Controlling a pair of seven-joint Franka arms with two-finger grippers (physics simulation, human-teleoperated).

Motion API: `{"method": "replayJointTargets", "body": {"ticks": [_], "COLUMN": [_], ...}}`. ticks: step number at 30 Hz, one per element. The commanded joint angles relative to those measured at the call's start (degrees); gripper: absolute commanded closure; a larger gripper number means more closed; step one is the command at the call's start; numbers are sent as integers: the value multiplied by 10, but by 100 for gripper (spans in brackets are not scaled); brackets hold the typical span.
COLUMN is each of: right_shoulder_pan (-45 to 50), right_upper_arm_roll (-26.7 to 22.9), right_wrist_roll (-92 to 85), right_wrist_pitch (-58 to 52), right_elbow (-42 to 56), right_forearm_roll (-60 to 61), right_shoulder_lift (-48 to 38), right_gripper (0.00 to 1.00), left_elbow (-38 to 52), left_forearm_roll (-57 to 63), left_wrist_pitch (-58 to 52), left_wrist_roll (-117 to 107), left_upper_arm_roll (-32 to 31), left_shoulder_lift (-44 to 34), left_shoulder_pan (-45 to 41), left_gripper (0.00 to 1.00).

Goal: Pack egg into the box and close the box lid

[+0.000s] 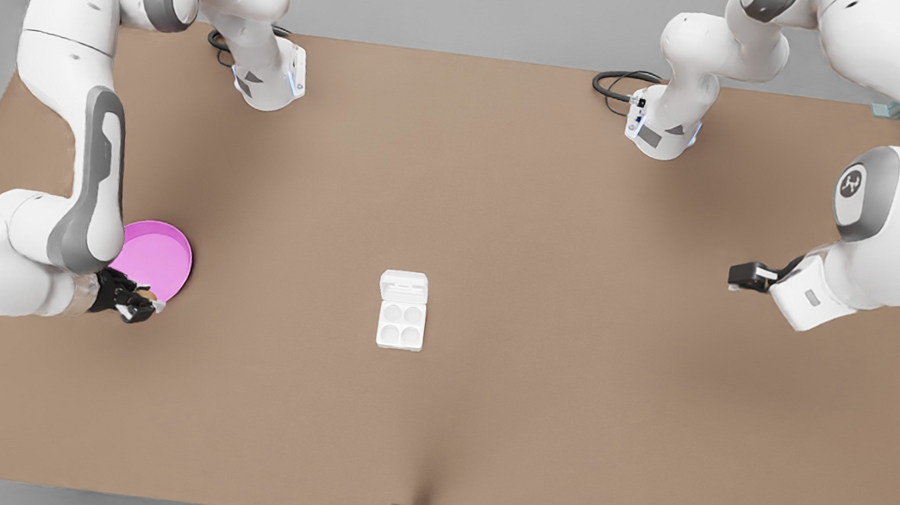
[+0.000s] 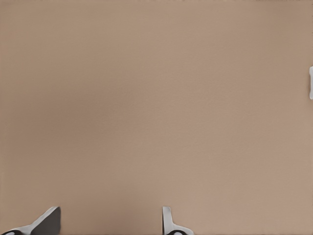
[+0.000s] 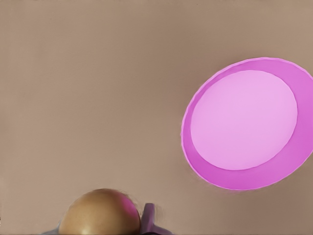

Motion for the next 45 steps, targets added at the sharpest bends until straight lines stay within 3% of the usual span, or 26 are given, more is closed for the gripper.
{"method": "replayJointTargets", "body": {"ticks": [1, 5, 11, 19, 23, 24, 25, 27, 29, 30, 31, 32, 33, 35, 36, 37, 39, 42, 45], "right_shoulder_pan": [22, 172, 336, 337, 348, 344, 342, 282, 200, 140, 94, 55, 49, 27, 25, 25, 11, 1, 3], "right_upper_arm_roll": [-2, -2, -1, 13, 28, 26, 20, 20, 20, 17, 15, 15, 15, 8, -1, -9, -29, -20, -17], "right_wrist_roll": [-4, 5, 4, -4, -6, 2, -4, -48, -98, -177, -173, -177, -204, -212, -213, -220, -241, -245, -240], "right_wrist_pitch": [21, 110, 202, 279, 268, 276, 269, 150, 98, 85, 83, 75, 45, -88, -66, 40, 2, -50, -38], "right_elbow": [-1, -2, -5, -5, -18, -17, -16, -25, -68, -68, -55, -55, -53, -28, -79, -204, -170, -128, -127], "right_forearm_roll": [14, -15, -8, -10, -14, -15, -72, -72, -74, -71, -72, -70, -67, -68, -68, -67, -42, -47, -48], "right_shoulder_lift": [-5, -12, 16, 87, 81, 82, 68, -20, -113, -143, -165, -168, -186, -206, -246, -311, -291, -277, -274], "right_gripper": [79, 79, 79, 79, 79, 68, 0, 0, 0, 0, 0, 0, 0, 0, 0, 0, 0, 0, 0], "left_elbow": [2, -7, -101, -119, -115, -113, -113, -85, -74, -74, -37, 56, 87, 88, 88, 86, 86, 86, 86], "left_forearm_roll": [-3, -22, -14, -13, -11, 31, 19, -21, -27, -21, -18, -19, -22, -75, -74, -63, -55, -15, 9], "left_wrist_pitch": [0, -1, 13, 14, 13, 13, 14, 4, -4, -4, 4, 8, 71, 202, 207, 226, 229, 293, 372], "left_wrist_roll": [2, -4, -4, -3, -3, -8, -31, -83, -148, -155, -270, -392, -470, -535, -532, -532, -526, -525, -525], "left_upper_arm_roll": [0, -4, 2, 2, 2, 0, -4, -33, -68, -110, -192, -203, -204, -204, -200, -199, -200, -199, -199], "left_shoulder_lift": [0, -20, -59, -59, -65, -65, -65, -51, -45, -27, 30, 117, 169, 220, 241, 253, 281, 314, 328], "left_shoulder_pan": [0, -1, -1, -2, -3, -43, -64, -99, -99, -99, -117, -194, -268, -309, -309, -309, -309, -309, -308], "left_gripper": [0, 0, 0, 0, 0, 0, 0, 0, 0, 6, 37, 55, 77, 79, 79, 79, 79, 79, 79]}}
